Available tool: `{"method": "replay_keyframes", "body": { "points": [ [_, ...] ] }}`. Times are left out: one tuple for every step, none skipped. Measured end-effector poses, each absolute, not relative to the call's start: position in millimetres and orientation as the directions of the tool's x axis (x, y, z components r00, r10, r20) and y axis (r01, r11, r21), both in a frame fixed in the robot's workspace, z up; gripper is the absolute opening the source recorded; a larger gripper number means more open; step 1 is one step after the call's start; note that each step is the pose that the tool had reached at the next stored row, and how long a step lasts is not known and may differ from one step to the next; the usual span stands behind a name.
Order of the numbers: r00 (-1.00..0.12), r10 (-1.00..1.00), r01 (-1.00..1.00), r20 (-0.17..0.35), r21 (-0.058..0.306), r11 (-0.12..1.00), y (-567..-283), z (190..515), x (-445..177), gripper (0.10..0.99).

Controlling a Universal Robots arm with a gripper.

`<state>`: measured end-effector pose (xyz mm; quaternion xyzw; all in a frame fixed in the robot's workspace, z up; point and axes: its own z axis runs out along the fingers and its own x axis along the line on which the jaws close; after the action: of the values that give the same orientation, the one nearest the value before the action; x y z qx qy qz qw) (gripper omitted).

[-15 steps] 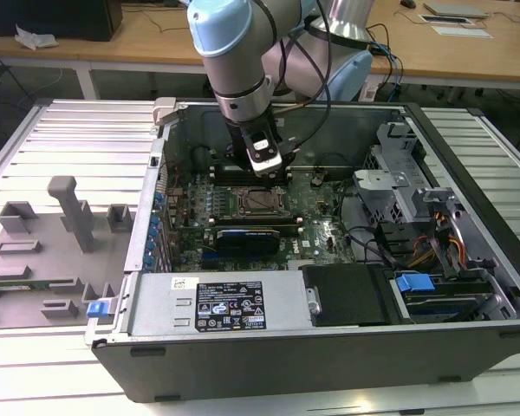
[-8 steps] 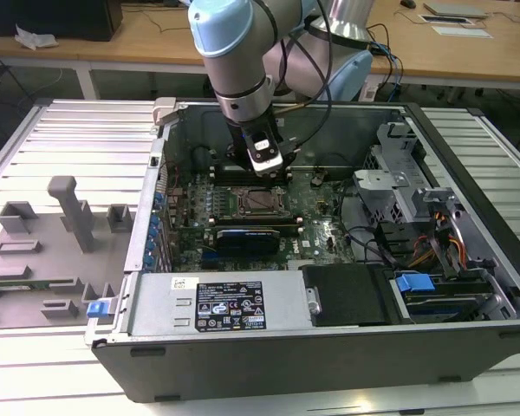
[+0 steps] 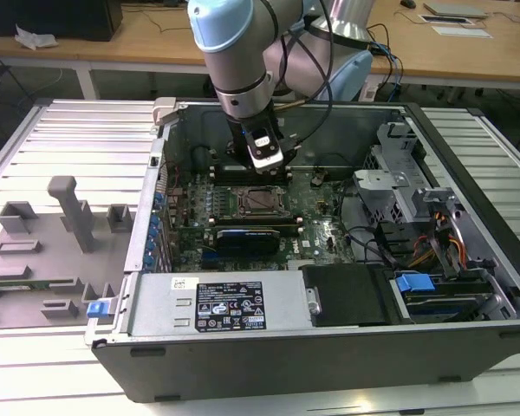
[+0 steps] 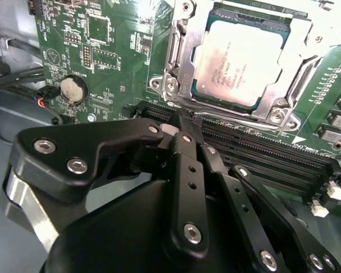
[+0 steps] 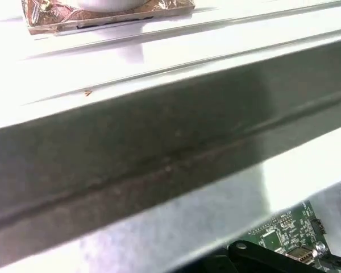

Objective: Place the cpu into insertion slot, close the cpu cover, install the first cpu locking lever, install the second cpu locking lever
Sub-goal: 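Install the first cpu locking lever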

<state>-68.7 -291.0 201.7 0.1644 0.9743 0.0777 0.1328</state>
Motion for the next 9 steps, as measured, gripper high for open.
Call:
{"method": "replay_keyframes", "body": {
  "points": [
    [-0.911, 0.34, 0.3, -0.235, 0.189, 0.935, -291.0, 202.5, -68.8, 0.106],
    [-0.911, 0.338, 0.3, -0.238, 0.183, 0.936, -291.1, 202.5, -68.8, 0.106],
    [-0.911, 0.337, 0.3, -0.239, 0.179, 0.937, -291.1, 202.6, -68.8, 0.106],
    [-0.911, 0.337, 0.3, -0.239, 0.178, 0.937, -291.1, 202.5, -68.8, 0.106],
    [-0.911, 0.336, 0.3, -0.24, 0.176, 0.938, -291.1, 202.5, -68.8, 0.106],
    [-0.911, 0.336, 0.3, -0.238, 0.175, 0.938, -291.1, 202.5, -68.8, 0.106],
    [-0.913, 0.336, 0.301, -0.232, 0.173, 0.938, -291.0, 202.5, -68.6, 0.106],
    [-0.917, 0.336, 0.304, -0.217, 0.166, 0.938, -291.0, 202.4, -68.2, 0.106],
    [-0.923, 0.335, 0.309, -0.19, 0.154, 0.938, -291.0, 202.1, -67.4, 0.106]
  ]
}}
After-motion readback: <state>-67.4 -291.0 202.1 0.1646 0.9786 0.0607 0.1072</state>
